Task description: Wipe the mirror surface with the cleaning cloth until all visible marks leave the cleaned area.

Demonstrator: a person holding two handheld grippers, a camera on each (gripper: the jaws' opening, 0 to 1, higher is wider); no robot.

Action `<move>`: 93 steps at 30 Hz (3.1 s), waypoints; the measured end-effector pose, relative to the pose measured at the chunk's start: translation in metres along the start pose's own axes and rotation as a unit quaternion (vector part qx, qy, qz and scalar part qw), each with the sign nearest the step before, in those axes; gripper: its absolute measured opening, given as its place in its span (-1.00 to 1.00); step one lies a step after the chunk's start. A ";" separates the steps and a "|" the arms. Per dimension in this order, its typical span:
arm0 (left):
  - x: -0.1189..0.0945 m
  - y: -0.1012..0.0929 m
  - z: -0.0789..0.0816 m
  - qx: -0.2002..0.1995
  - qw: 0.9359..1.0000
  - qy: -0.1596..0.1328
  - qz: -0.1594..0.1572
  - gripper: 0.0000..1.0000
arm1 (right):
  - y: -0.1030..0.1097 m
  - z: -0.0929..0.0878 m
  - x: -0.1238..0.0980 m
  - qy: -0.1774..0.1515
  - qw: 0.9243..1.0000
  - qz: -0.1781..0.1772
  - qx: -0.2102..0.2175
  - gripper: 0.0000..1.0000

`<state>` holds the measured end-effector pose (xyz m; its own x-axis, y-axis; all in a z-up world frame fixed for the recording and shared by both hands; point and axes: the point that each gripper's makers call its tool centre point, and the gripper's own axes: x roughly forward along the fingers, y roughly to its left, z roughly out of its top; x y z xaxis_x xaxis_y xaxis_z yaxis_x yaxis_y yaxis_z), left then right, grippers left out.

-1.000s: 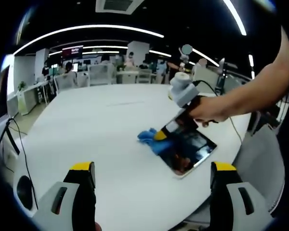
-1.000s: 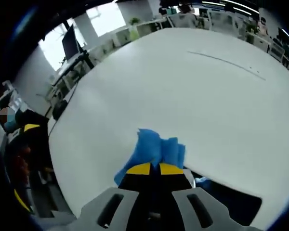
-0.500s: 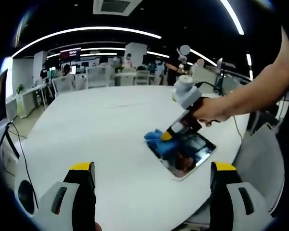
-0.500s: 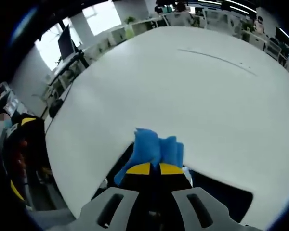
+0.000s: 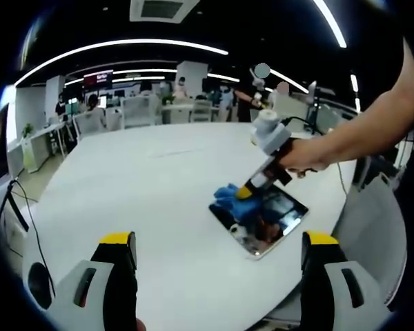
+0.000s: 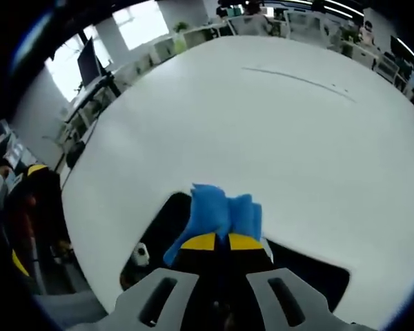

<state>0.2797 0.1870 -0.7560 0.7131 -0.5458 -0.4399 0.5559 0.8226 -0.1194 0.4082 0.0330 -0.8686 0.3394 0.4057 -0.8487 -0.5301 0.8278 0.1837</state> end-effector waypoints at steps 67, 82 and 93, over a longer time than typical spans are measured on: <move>0.004 -0.005 0.003 -0.005 1.000 -0.009 0.006 0.99 | 0.055 -0.083 -0.037 0.014 0.999 0.033 0.024 -1.00; 0.003 0.000 0.002 0.002 1.000 -0.002 0.003 0.99 | 0.067 -0.104 -0.046 0.021 0.998 0.045 0.026 -1.00; 0.005 0.001 0.003 -0.010 1.000 -0.008 0.003 0.99 | 0.069 -0.105 -0.047 0.021 0.998 0.045 0.024 -1.00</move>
<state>0.2850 0.1843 -0.7555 0.7233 -0.5426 -0.4271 0.5427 0.8291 -0.1342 0.2745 0.0305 -0.8682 0.2589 0.4631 -0.8477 -0.5186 0.8070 0.2825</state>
